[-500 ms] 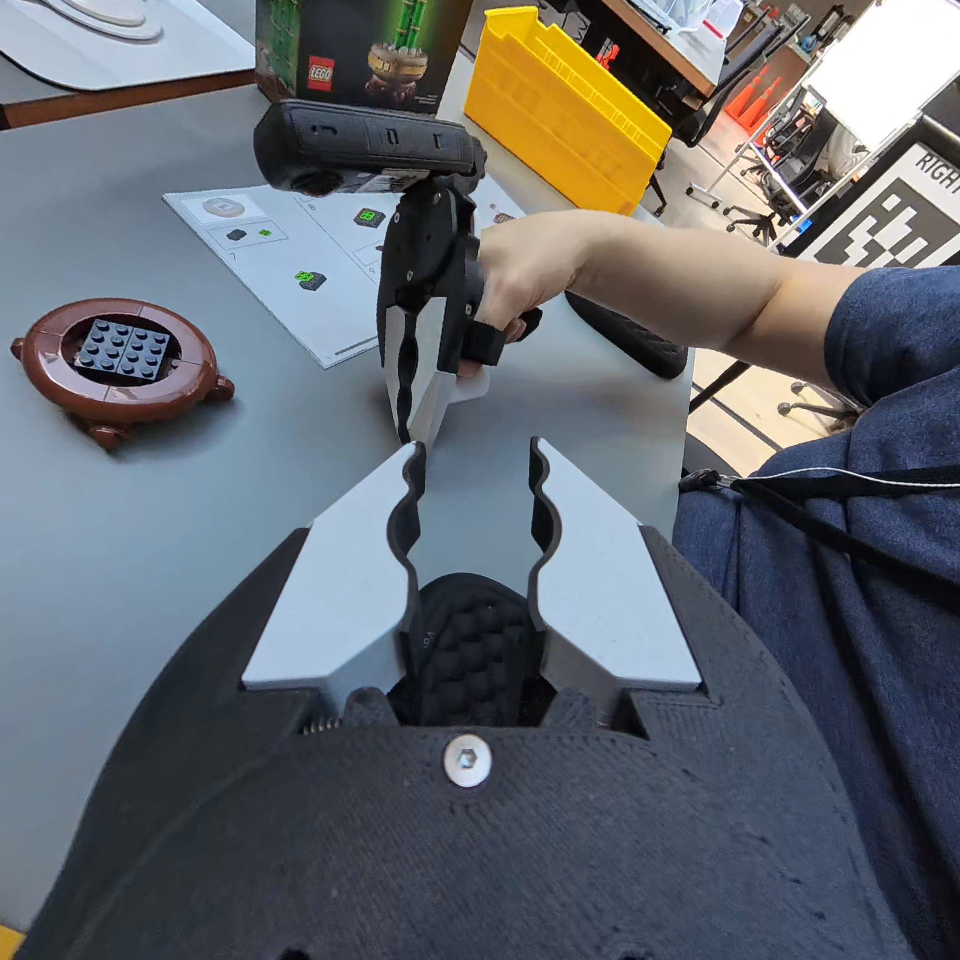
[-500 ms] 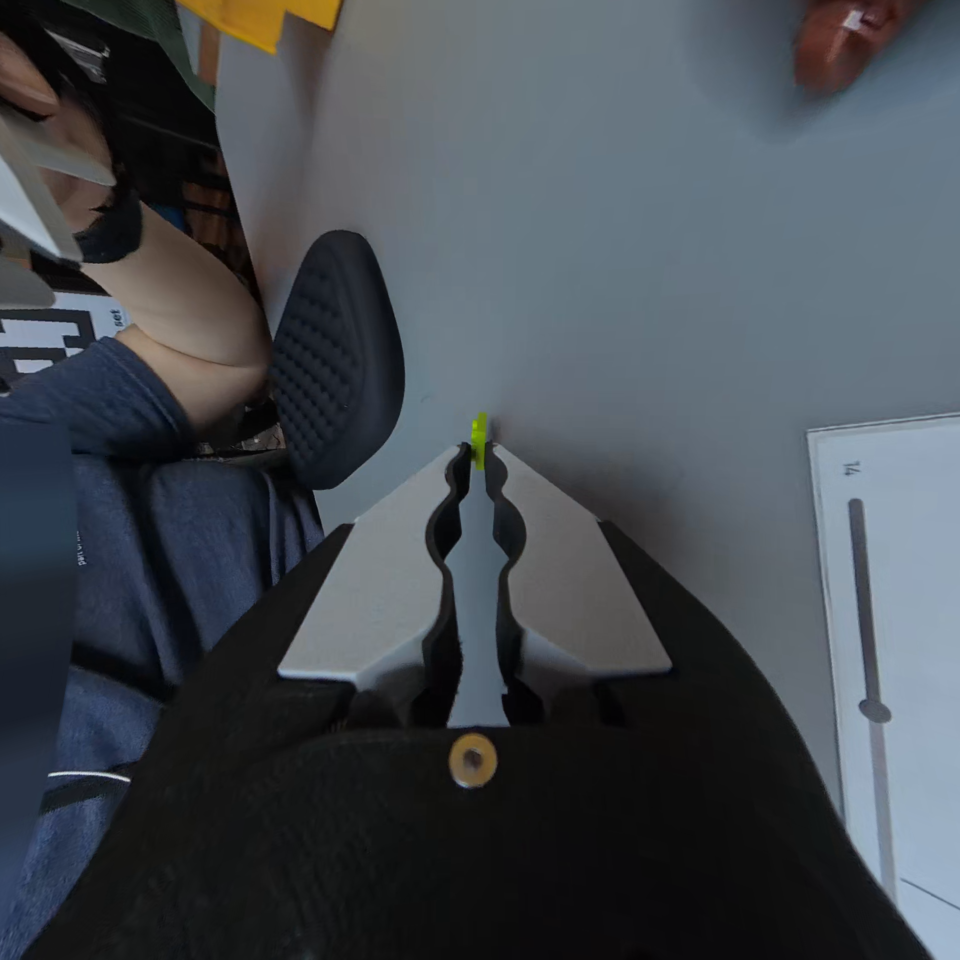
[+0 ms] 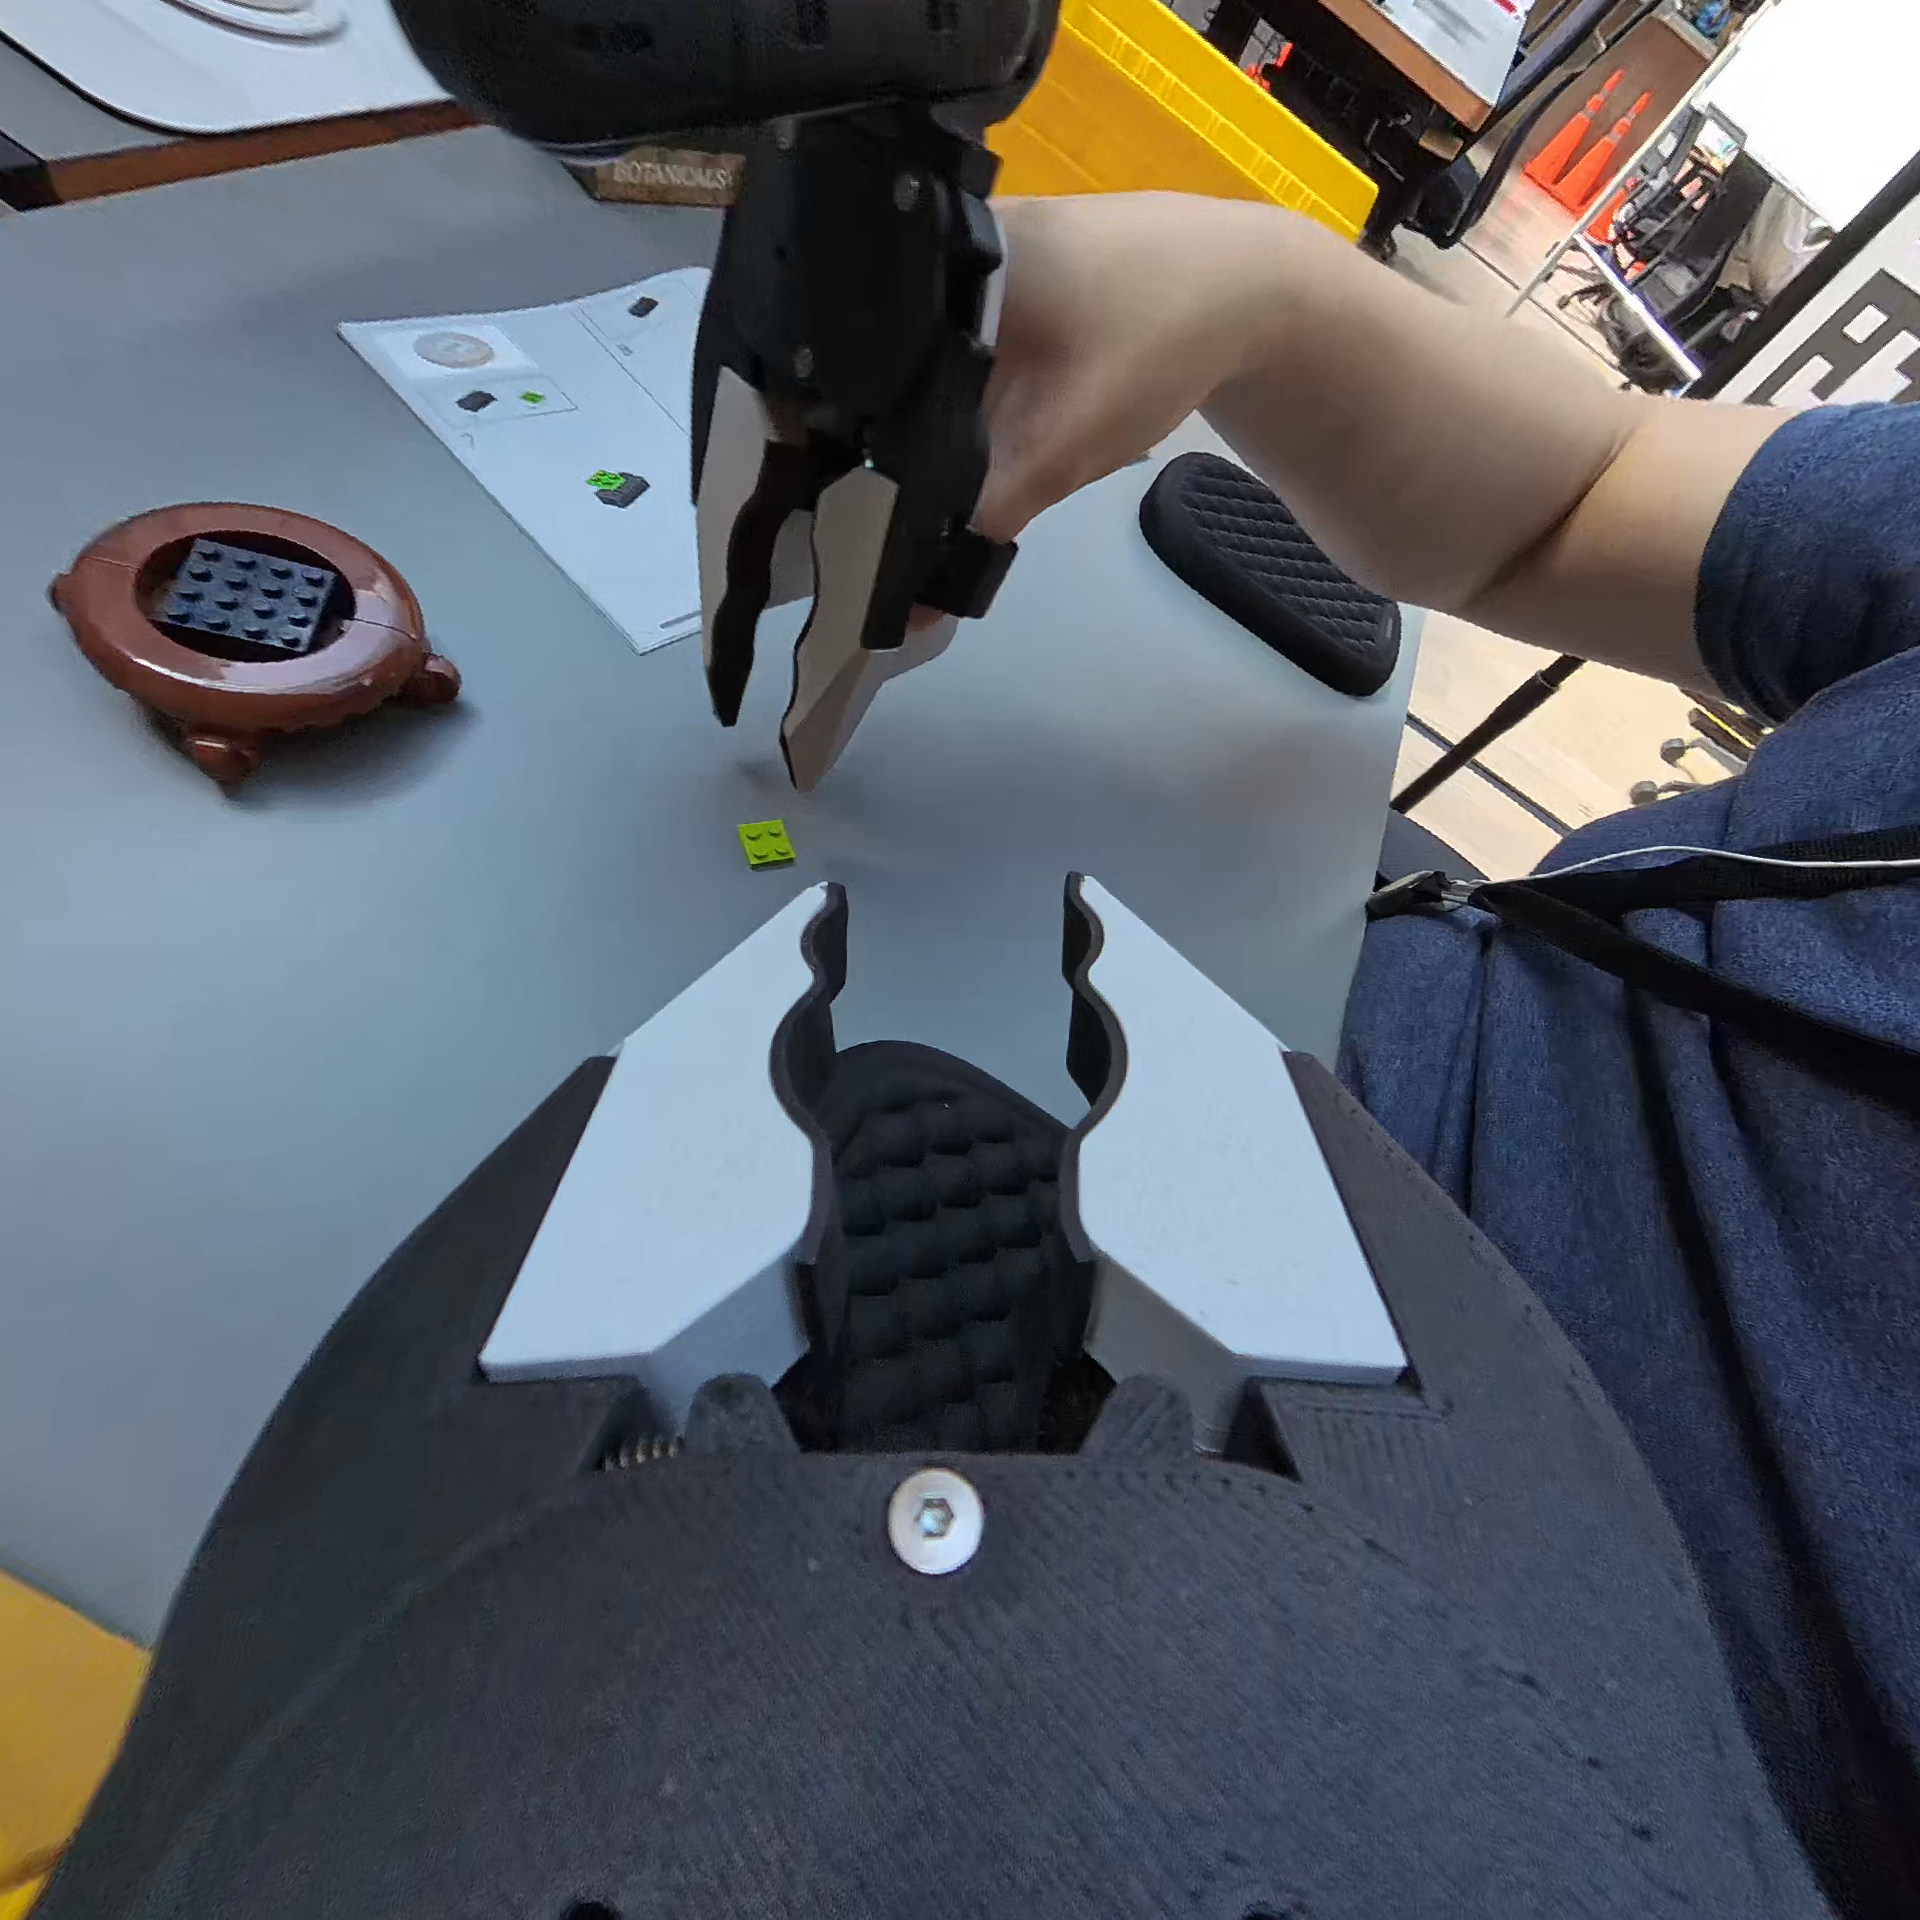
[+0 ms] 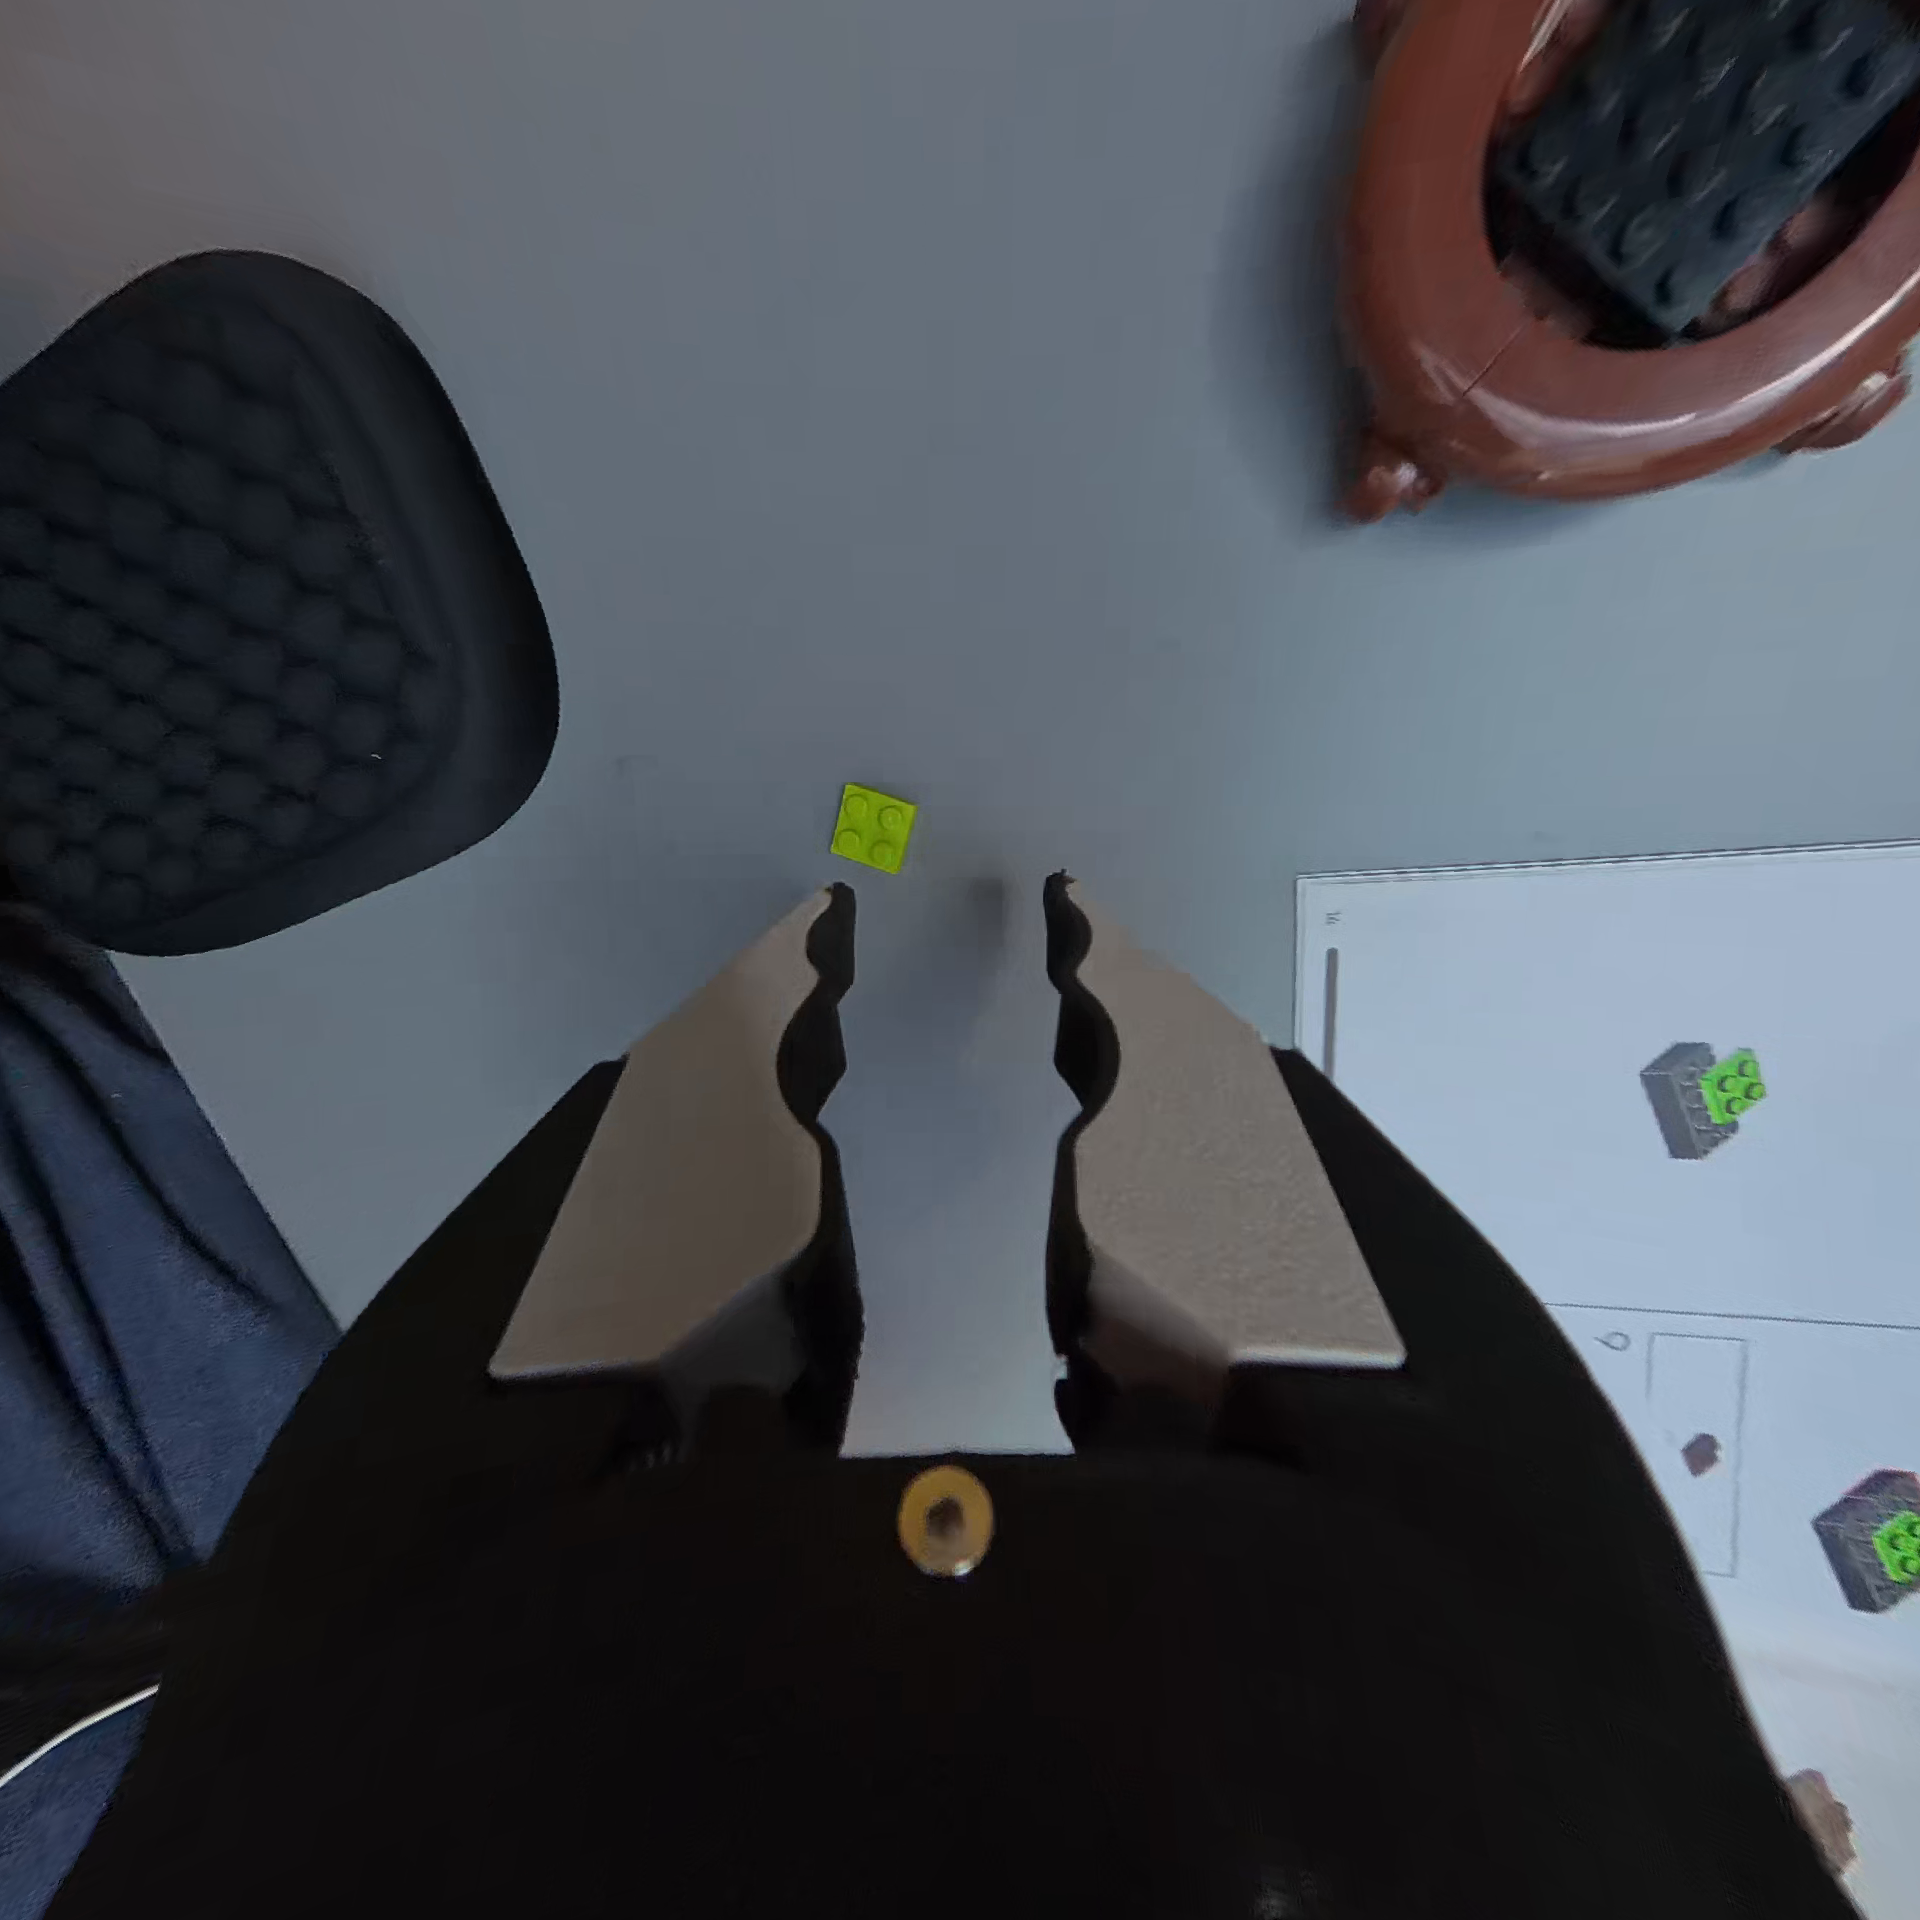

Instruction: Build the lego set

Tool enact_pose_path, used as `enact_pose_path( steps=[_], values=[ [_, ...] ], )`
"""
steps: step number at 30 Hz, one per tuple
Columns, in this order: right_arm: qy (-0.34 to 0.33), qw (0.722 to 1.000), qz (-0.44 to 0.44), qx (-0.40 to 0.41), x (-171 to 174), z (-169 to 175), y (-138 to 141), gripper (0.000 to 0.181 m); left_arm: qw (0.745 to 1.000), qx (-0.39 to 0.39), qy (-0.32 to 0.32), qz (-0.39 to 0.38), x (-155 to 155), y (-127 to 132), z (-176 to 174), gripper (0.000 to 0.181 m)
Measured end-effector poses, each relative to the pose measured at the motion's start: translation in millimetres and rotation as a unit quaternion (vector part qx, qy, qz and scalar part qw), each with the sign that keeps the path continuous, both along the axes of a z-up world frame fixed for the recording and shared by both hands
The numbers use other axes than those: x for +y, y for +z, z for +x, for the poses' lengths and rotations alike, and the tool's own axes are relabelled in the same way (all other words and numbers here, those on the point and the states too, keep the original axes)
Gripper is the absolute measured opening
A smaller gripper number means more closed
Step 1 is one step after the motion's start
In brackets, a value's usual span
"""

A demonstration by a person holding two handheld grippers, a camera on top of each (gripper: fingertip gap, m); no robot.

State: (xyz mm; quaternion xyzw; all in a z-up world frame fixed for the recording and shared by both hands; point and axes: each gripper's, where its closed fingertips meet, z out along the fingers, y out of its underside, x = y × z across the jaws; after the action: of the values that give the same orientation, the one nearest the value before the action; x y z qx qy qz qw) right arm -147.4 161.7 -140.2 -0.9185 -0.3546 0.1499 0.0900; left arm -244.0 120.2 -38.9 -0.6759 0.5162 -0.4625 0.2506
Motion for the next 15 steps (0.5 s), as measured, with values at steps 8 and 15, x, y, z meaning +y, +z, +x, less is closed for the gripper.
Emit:
enact_pose_path(
  steps=[8, 15],
  values=[
    [0.000, 0.801, 0.588, 0.112, 33.9, 21.1, 189.0, 0.052, 0.870, 0.059, 0.366, 0.326, 136.2, 80.3, -141.7, 0.056],
    [-0.114, 0.709, 0.687, 0.113, 35.8, 86.1, 279.7, 0.079, 0.810, 0.263, 0.376, 0.364, 179.9, 73.7, -166.4, 0.065]
  ],
)
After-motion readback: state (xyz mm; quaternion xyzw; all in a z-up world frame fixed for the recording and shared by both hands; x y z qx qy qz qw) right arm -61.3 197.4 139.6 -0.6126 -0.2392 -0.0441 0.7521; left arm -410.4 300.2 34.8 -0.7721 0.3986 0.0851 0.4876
